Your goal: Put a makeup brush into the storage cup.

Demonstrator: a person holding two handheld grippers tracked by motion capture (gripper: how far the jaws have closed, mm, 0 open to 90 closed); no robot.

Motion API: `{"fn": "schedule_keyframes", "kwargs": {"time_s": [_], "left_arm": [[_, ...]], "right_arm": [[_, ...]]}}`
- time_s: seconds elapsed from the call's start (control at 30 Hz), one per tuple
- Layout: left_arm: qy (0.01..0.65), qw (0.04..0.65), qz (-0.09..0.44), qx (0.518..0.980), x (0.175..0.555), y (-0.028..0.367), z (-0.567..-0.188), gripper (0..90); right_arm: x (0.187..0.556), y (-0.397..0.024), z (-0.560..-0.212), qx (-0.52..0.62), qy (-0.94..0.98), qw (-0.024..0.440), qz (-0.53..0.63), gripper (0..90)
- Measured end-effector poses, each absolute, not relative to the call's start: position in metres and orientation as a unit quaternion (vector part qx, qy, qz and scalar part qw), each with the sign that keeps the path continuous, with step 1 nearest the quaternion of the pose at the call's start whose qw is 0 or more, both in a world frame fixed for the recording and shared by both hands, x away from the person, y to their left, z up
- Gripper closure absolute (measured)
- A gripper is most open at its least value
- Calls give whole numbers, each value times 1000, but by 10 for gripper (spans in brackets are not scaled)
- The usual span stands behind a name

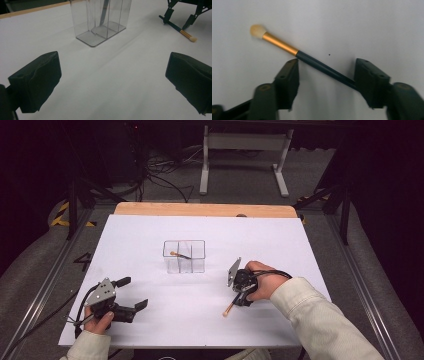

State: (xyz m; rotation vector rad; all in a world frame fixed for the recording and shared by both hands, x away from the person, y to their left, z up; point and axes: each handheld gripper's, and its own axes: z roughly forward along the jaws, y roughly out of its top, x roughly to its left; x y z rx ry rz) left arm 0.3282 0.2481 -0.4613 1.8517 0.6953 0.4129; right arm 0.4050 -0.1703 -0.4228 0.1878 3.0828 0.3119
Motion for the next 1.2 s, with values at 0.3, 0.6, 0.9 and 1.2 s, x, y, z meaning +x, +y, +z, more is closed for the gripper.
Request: {"fn": "schedule_keyframes", "kwargs": {"time_s": [0.3, 0.6, 0.9, 1.2], "left_arm": [[291, 534, 173, 775, 328, 248, -461, 8], [293, 535, 172, 773, 328, 248, -461, 8], [293, 533, 174, 775, 329, 248, -461, 8], [292, 536, 172, 773, 329, 248, -462, 8]], "right_arm": [[394, -156, -420, 22, 999, 14, 39, 832], [392, -151, -418, 33, 999, 21, 16, 840], [392, -159, -402, 63, 997, 15, 42, 841], [392, -163, -383, 86, 993, 19, 81, 841]]}}
